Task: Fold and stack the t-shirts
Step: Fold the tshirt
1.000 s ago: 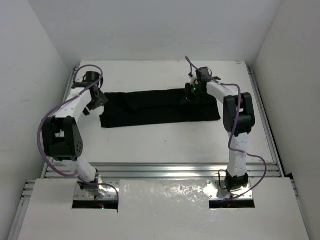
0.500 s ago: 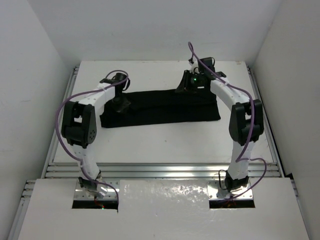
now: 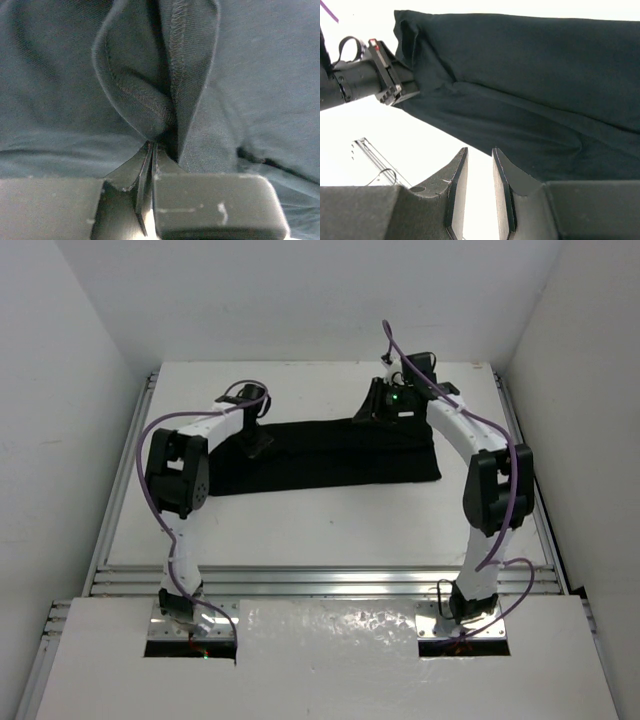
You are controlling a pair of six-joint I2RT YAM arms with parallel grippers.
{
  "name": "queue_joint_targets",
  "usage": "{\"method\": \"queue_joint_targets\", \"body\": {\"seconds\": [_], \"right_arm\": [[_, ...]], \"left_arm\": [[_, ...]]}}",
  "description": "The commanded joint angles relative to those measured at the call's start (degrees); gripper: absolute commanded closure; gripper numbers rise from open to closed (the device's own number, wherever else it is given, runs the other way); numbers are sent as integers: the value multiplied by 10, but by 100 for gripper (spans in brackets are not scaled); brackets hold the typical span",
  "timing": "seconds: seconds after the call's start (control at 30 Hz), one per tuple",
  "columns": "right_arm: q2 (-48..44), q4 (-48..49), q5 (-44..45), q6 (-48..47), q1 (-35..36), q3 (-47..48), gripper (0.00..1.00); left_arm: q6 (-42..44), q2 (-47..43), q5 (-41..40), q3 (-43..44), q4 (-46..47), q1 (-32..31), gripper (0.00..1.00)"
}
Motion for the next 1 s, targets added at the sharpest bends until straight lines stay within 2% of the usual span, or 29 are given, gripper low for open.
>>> {"method": "queue_joint_targets", "body": {"seconds": [0.0,0.3,0.47,0.57,0.6,0.63,0.73,0.83,0.87,0.9,0.97], "right_arm": [[-40,-2,-12,-13,-9,7,73],[-53,-12,-15,-20,-19,-10,73],[-57,-9,-18,-18,-35,-32,72],[-47,-8,-36,-27,-45,-38,72],[-36,-7,-53,-31,-44,-37,80],[-30,-2,-68,-33,-38,-34,81],[-35,24,-85,-20,-31,-63,82],[-52,71,-82,5,-31,-94,80],[-52,77,-85,6,-31,-96,80],[-51,75,-91,4,-31,-95,80],[-48,70,-95,-1,-31,-97,80]], "left_arm": [[-9,5,13,28,32,6,100],[-10,18,14,105,75,33,99],[-6,63,19,150,39,37,100],[-3,40,2,118,51,38,100],[5,26,5,110,62,38,100],[7,21,5,105,74,38,100],[3,0,7,101,64,35,100],[-10,-61,-14,51,99,26,100],[-11,-79,-25,9,118,25,100],[-11,-115,-31,-8,155,25,93],[-6,-143,-48,-46,182,25,89]]}}
